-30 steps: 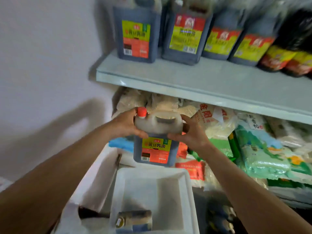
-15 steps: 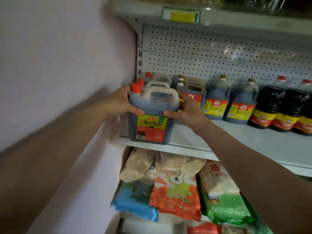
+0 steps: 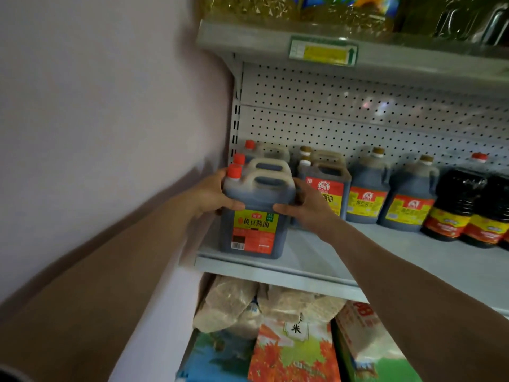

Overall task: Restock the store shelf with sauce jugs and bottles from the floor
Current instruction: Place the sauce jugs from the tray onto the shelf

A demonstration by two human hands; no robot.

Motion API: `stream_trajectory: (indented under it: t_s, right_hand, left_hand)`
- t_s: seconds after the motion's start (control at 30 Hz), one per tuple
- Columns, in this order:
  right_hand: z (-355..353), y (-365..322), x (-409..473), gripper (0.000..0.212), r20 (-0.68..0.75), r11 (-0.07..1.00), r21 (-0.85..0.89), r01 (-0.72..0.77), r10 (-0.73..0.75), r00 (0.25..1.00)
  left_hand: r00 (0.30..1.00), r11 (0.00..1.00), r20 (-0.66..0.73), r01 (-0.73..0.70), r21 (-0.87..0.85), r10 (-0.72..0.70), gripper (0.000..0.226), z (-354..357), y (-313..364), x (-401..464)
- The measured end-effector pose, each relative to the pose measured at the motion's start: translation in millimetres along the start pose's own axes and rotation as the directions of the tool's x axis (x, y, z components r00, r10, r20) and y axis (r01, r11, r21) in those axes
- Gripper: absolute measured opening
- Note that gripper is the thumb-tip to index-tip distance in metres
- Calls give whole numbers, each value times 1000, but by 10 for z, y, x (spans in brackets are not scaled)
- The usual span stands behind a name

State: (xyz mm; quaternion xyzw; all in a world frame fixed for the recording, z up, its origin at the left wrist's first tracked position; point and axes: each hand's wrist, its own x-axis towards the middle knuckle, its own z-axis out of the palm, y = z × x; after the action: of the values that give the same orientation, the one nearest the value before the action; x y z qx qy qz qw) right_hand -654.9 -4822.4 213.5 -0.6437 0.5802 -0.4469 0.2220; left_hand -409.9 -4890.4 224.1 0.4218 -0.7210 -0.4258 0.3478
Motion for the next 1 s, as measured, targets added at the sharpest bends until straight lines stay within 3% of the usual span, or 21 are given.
stream_trajectory:
  t_s: [0.07,0.13,0.23,0.33,0.4,0.53,0.83,1.0]
  right_hand:
    - [4,-4,28,69,2,999,-13,-32,32,999]
    - [7,-24,41,85,-4,995,-66,-71,71,997]
    - [-15,-144,58,107,11,954,-298,17,-14,1000]
    - [-26,-280,91,125,75,879,-454,143,-122,990]
    - [13,-333,103,128,128,857,-492,154,-104,986]
    - [115,-311,119,127,93,861,-487,143,-111,989]
    - [135,-248,214,115,49,827,-531,185,-188,981]
    - [151,-199,320,114,40,813,-551,187,-198,979]
  left_hand:
    - [1000,999,18,-7,41,6,90,-17,-16,22]
    - [999,993,10,-35,115,34,117,-30,-49,38]
    - [986,940,-46,-137,313,159,144,0,0,28]
    - [946,788,16,-278,549,322,139,72,109,46]
    - [946,714,80,-291,636,315,133,117,155,74]
    - [963,614,99,-238,753,252,133,165,151,78]
    - [960,537,61,-205,819,274,126,153,153,156]
    - [956,542,65,-217,812,285,126,153,123,263]
